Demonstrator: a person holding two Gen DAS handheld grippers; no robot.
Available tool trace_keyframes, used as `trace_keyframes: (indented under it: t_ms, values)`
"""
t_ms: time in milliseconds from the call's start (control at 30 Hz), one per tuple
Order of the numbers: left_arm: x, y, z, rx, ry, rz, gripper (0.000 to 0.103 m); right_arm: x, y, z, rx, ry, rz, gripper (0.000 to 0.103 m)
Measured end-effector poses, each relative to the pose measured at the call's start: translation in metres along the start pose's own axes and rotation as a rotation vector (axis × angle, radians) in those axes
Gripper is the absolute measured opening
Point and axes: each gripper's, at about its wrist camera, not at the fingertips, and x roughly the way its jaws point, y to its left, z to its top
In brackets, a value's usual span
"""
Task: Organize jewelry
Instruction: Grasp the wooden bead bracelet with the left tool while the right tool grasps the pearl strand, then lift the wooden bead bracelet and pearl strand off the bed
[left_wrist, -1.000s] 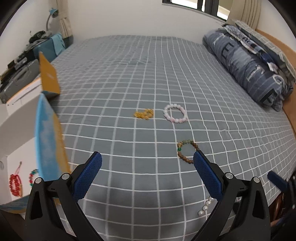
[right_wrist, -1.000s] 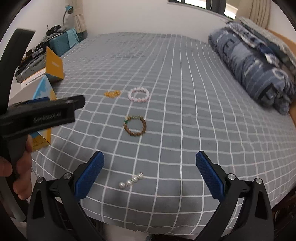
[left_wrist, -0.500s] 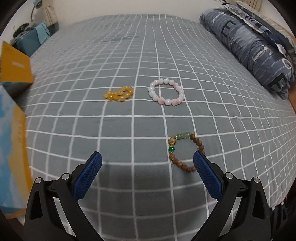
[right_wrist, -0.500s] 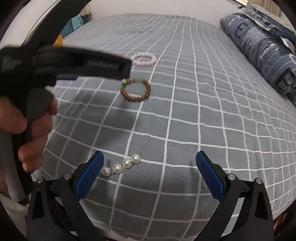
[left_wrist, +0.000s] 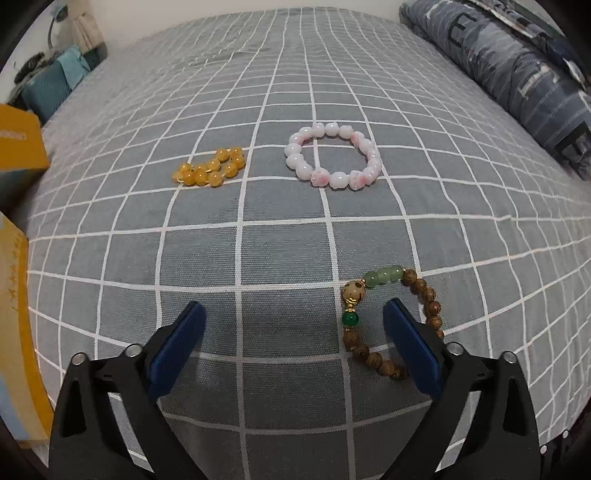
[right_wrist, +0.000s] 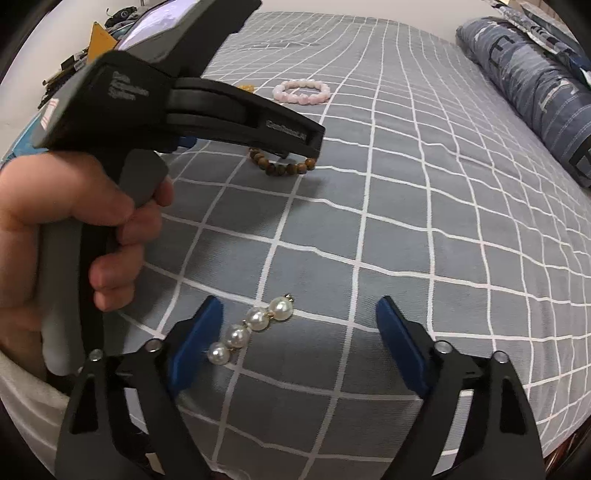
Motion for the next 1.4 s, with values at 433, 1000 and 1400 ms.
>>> trace_keyframes:
  t_ms: [433, 1000, 1400]
  values:
    - [-0.018, -0.006, -0.011, 0.005, -0.015, 0.003, 0.037, -0.01, 0.003, -0.008, 0.006, -0.005, 0.002, 0.034]
    - [-0.023, 0.016, -0.001, -0.034, -0.05, -0.035, 0.007, -0.011, -0.016, 0.003, 0.041, -0.047, 0.0, 0.01]
    - [-0.043, 0.018, -0.006, -0.025, -0.102, -0.047, 0.007, -0.023, -0.023, 0.006, 0.077, -0.127, -0.042, 0.01]
